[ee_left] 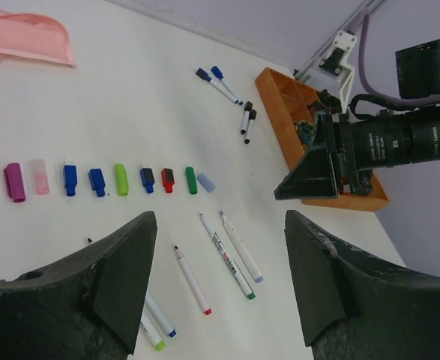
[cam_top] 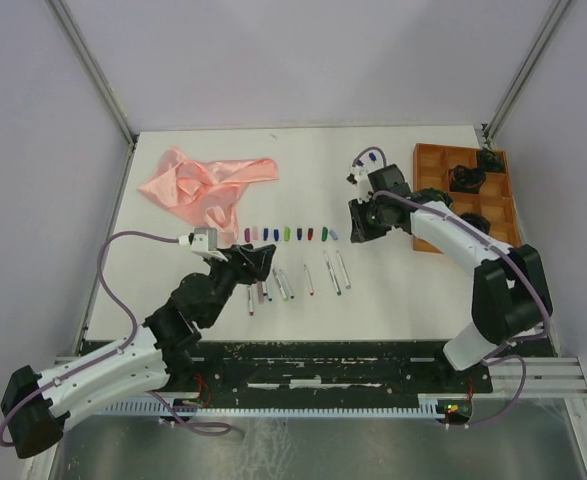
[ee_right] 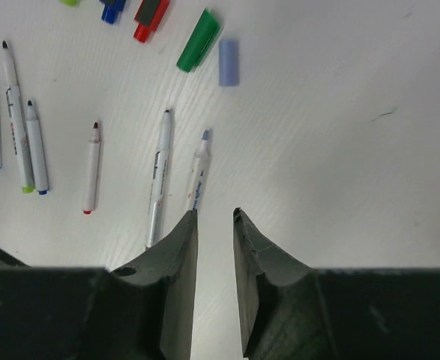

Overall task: Open the pen caps
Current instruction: Place the pen at the center of the board, then pick up the pen from the center of the board.

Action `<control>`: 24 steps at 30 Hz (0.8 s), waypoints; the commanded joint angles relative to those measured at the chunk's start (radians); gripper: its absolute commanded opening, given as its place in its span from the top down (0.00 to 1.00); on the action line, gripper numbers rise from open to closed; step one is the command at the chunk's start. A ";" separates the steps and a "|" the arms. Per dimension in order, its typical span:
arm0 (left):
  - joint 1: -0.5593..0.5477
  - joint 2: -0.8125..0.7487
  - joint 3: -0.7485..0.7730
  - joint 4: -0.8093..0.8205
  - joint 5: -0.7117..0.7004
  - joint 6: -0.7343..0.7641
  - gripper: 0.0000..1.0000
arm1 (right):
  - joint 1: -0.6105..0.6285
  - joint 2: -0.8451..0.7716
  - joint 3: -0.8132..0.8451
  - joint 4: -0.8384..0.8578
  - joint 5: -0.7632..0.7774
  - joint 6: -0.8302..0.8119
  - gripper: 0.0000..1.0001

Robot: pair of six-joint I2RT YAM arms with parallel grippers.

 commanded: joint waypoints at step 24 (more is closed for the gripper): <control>0.002 -0.148 -0.073 0.006 0.012 -0.040 0.18 | -0.187 0.335 0.625 -0.127 0.111 -0.277 0.21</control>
